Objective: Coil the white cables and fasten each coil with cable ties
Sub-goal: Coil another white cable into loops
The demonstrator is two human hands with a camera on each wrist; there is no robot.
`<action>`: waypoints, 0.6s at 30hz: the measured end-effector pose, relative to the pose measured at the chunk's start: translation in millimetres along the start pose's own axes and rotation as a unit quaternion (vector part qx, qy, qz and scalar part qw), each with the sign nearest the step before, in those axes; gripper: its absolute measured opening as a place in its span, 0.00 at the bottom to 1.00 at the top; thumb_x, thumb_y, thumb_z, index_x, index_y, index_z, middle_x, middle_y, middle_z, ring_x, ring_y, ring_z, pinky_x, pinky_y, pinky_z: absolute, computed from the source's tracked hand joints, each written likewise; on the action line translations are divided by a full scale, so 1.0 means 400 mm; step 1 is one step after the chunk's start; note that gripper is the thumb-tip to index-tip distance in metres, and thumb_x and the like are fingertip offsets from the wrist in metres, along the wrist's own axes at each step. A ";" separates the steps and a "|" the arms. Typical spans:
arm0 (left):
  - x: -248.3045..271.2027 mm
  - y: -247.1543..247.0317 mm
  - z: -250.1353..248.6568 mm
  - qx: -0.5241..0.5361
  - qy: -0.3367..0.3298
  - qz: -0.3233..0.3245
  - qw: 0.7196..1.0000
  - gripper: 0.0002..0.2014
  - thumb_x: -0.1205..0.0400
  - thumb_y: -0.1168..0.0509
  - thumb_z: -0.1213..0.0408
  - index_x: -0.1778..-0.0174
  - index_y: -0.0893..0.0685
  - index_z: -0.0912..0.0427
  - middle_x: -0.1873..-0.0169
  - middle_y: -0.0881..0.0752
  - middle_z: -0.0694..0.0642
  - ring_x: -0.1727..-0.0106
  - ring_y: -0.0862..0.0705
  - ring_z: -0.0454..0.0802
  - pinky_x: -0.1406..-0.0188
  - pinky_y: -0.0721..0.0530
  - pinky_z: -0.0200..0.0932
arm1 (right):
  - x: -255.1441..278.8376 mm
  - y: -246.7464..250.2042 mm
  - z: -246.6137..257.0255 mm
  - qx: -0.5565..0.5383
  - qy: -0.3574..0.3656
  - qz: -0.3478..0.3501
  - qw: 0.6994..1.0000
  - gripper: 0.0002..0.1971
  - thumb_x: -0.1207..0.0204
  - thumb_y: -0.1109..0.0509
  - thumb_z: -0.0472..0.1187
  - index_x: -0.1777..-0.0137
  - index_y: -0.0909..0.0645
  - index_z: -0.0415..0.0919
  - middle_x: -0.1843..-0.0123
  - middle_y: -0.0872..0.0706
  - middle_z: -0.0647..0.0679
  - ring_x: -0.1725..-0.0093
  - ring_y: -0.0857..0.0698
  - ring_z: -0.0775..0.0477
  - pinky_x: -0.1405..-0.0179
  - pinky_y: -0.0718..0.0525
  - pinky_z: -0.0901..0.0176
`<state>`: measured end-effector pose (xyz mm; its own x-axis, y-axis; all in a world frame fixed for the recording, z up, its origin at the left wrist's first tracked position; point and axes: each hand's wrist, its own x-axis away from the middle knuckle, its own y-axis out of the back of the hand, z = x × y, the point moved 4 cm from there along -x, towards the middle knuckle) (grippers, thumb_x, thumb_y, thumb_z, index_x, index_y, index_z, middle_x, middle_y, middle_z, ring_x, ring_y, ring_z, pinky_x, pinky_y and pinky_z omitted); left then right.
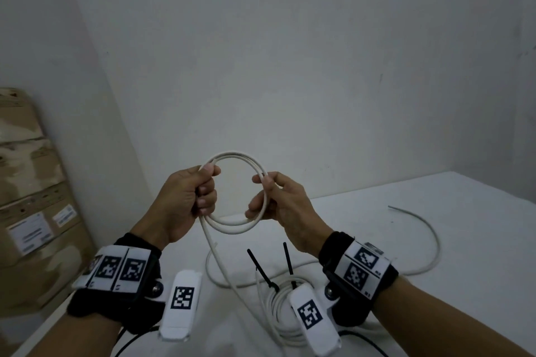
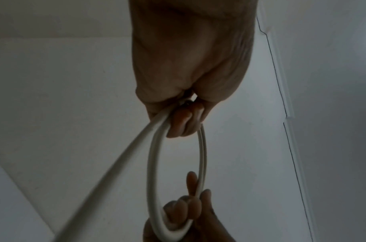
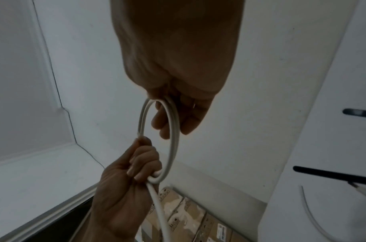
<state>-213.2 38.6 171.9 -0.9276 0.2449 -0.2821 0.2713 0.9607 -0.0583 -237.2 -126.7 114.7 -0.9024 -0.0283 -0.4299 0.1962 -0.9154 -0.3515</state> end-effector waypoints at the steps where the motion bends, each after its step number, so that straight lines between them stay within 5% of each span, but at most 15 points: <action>1: 0.002 0.002 0.003 0.010 0.002 0.000 1.000 0.10 0.13 0.44 0.63 0.57 0.22 0.62 0.80 0.35 0.48 0.84 0.37 0.41 0.85 0.37 0.32 | -0.001 0.000 -0.003 0.003 0.011 -0.012 1.000 0.14 0.15 0.41 0.43 0.42 0.22 0.33 0.70 0.16 0.42 0.70 0.15 0.43 0.60 0.14 0.49; 7: 0.003 0.003 0.015 0.068 0.009 -0.030 0.997 0.10 0.14 0.43 0.62 0.57 0.22 0.62 0.81 0.34 0.47 0.84 0.36 0.41 0.86 0.35 0.34 | 0.009 -0.016 -0.012 0.059 0.059 -0.026 0.996 0.17 0.17 0.36 0.39 0.29 0.27 0.48 0.74 0.20 0.48 0.73 0.19 0.50 0.66 0.15 0.55; 11: -0.001 -0.004 0.014 0.075 -0.015 -0.061 0.995 0.14 0.14 0.42 0.54 0.58 0.21 0.60 0.81 0.35 0.46 0.84 0.37 0.40 0.87 0.38 0.33 | 0.012 -0.020 -0.014 0.096 0.086 -0.051 0.990 0.19 0.18 0.36 0.35 0.31 0.24 0.55 0.71 0.19 0.47 0.71 0.17 0.49 0.72 0.15 0.55; 14: -0.001 -0.015 0.012 0.078 -0.034 -0.082 0.993 0.15 0.13 0.44 0.54 0.58 0.20 0.60 0.82 0.34 0.46 0.85 0.38 0.39 0.87 0.40 0.31 | 0.012 -0.017 -0.007 0.078 0.086 -0.079 0.990 0.17 0.18 0.35 0.36 0.32 0.22 0.52 0.70 0.18 0.44 0.72 0.17 0.47 0.76 0.16 0.57; 18: -0.006 -0.023 0.008 0.043 -0.046 -0.124 0.990 0.15 0.12 0.43 0.56 0.59 0.21 0.60 0.85 0.35 0.45 0.86 0.40 0.40 0.87 0.43 0.30 | 0.015 -0.019 -0.004 0.118 0.081 -0.099 0.985 0.13 0.18 0.35 0.40 0.35 0.24 0.50 0.63 0.15 0.42 0.67 0.15 0.49 0.69 0.16 0.59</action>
<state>-212.8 28.6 170.0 -0.9425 -0.0132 -0.3340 0.0632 0.9741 -0.2169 -243.3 -119.2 113.4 -0.8371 0.2074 -0.5061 -0.0891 -0.9647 -0.2479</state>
